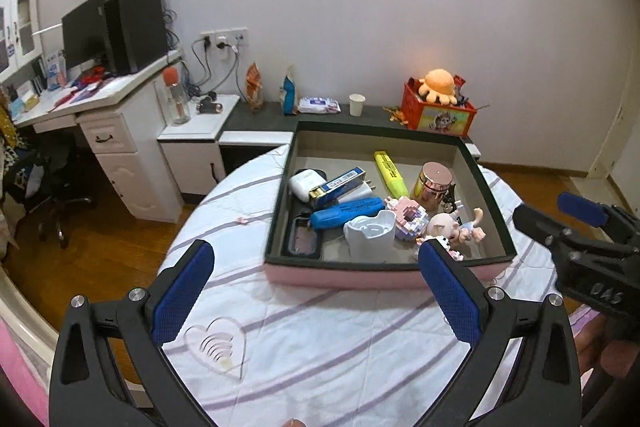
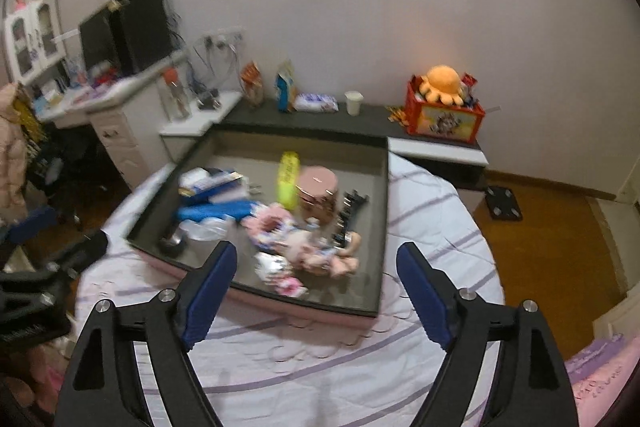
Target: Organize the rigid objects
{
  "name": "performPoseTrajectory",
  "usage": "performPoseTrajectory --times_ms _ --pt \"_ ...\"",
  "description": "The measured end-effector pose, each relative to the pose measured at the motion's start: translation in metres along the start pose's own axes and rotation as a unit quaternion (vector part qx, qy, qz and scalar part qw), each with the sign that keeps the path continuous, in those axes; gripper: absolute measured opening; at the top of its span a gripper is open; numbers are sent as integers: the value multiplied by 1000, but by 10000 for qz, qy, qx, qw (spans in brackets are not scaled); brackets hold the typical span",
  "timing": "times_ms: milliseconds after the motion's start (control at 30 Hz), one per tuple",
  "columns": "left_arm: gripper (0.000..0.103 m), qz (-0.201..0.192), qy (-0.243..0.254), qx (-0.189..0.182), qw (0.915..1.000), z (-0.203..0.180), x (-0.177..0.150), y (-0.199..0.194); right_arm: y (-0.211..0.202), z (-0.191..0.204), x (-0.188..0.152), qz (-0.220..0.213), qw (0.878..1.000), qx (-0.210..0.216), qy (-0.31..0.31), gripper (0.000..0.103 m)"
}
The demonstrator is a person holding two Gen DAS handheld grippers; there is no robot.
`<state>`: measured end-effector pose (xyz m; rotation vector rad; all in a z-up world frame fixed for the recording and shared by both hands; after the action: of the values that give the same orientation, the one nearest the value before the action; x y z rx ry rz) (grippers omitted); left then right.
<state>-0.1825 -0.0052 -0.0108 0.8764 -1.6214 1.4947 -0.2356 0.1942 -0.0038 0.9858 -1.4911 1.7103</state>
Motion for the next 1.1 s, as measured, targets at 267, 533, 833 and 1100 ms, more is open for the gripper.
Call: performPoseTrajectory --times_ms 267,533,833,1100 --pt "103 -248 -214 59 9994 6 -9 -52 -70 25 10 -607 9974 364 140 103" --pt "103 -123 -261 144 9995 2 -38 -86 -118 16 -23 -659 9968 210 389 103" --pt "103 -175 -87 99 9998 -16 -49 -118 -132 -10 -47 -538 9965 -143 624 103" --pt "103 -269 -98 150 9995 -19 -44 -129 -138 -4 -49 -582 9969 -136 515 103"
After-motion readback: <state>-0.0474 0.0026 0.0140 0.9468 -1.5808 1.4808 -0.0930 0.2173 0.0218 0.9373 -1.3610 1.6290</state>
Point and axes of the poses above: each gripper's, at about its wrist camera, not at the fingertips, and y roughly the way its jaws point, z to its left, x to its top, the point moved 6 cm from there along y, roughly the way its jaws point, and after that the axes turned 12 degrees about -z, right-handed, at the moved point
